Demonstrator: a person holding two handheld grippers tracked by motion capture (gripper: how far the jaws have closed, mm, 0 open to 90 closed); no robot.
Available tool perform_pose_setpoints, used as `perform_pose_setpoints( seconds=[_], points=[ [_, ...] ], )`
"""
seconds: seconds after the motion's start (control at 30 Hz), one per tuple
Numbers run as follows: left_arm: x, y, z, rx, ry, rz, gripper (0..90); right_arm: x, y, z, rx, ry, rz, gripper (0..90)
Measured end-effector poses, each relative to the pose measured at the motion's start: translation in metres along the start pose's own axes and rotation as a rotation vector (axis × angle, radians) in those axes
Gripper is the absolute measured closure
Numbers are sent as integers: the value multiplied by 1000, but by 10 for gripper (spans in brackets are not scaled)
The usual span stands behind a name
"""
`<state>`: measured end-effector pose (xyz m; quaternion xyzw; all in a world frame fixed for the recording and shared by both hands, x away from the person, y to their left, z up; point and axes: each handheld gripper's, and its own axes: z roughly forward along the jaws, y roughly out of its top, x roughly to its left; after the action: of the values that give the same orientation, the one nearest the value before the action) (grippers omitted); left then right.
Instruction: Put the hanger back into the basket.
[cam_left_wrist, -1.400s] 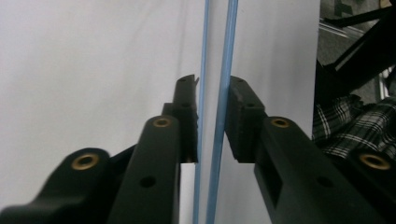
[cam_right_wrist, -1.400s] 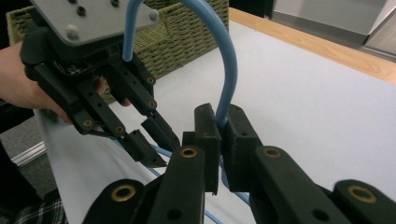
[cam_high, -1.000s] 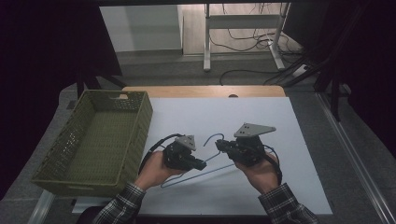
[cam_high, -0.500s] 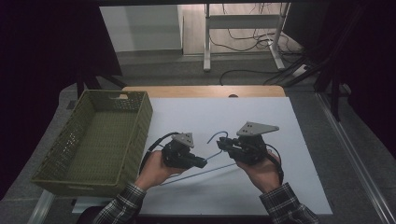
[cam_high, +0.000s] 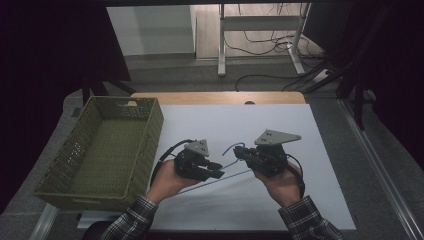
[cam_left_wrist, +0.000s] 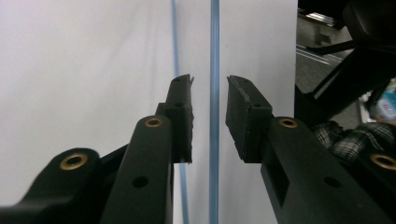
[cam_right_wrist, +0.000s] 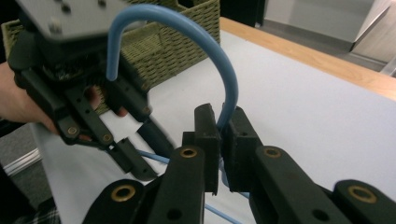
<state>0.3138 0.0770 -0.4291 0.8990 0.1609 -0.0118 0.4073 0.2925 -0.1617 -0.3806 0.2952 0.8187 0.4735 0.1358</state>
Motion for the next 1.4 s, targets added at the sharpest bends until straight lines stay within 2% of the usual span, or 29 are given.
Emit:
perform_pose_setpoints(
  seconds=[0.1, 0.17, 0.23, 0.37, 0.4, 0.53, 0.57, 0.6, 0.7, 1.0, 1.1, 1.2, 1.4],
  points=[
    [0, 8, 1, 3, -3, 13, 715, 2, 1, 2, 6, -5, -12, 857],
    [-1, 12, 5, 24, 8, 14, 794, 3, 1, 3, 6, -1, -13, 857],
    [1, 14, 8, 31, -7, 5, 853, 3, 2, 3, 7, 0, -13, 856],
    [2, 13, 12, 26, -20, -1, 870, 3, 1, 4, 19, -12, -23, 855],
    [3, 13, 12, 27, -39, -13, 872, 2, 1, 4, 20, -8, -21, 854],
    [5, 11, 10, -7, -61, -43, 874, 1, 1, 5, 16, 3, -9, 839],
    [6, 10, 9, -14, -74, -57, 874, 0, 1, 4, 11, 1, -7, 792],
    [6, 10, 8, -22, -68, -58, 874, 0, 2, 4, 7, -1, -3, 759],
    [8, 10, 4, -29, -76, -78, 874, -1, 2, 2, 0, -1, -2, 703],
    [13, 8, -12, -48, -44, -117, 874, -3, -3, -10, -4, -5, 1, 613],
    [13, 9, -18, -49, -17, -127, 874, -5, -6, -13, -1, -6, -3, 566],
    [14, 10, -25, -59, 3, -148, 874, -5, -10, -16, 6, -2, 3, 494],
    [18, 14, -46, -84, 43, -157, 874, -5, -21, -20, 23, -2, -9, 271]
  ],
)
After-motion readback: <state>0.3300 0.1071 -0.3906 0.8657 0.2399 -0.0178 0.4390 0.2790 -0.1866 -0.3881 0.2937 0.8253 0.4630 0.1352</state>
